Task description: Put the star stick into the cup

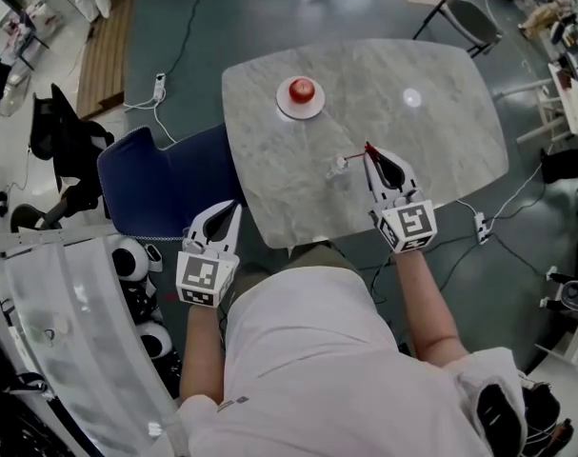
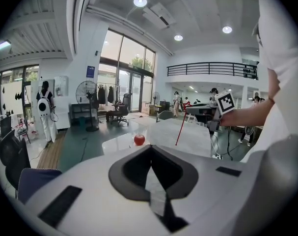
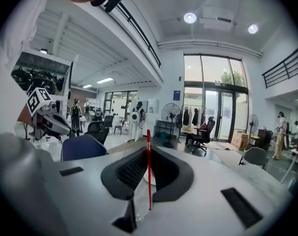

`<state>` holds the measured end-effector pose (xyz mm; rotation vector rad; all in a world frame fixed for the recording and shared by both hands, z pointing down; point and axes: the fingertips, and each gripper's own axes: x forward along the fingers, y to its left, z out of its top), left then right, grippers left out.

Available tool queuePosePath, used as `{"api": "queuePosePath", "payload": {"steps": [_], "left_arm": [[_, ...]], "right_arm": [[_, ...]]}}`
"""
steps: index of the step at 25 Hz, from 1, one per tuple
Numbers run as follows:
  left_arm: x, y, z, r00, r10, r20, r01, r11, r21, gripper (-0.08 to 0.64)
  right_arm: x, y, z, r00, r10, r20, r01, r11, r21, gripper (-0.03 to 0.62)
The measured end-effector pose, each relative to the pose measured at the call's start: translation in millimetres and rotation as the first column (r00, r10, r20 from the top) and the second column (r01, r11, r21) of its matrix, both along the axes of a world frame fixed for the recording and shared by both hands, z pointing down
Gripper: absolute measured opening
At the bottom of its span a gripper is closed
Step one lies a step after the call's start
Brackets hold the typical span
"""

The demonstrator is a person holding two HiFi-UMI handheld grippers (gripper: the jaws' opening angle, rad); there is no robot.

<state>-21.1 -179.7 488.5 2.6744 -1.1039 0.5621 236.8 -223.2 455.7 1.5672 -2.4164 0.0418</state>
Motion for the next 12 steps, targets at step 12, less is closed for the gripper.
{"api": "queuePosePath", "payload": {"steps": [12], "left_arm": [[-19, 10, 3, 0.997, -0.037, 0.068, 0.038, 0.999, -0.021, 0.002]], "right_arm": [[-7, -1, 81, 0.965, -0.073, -0.251, 0.057, 0.996, -0.069, 0.026]]}}
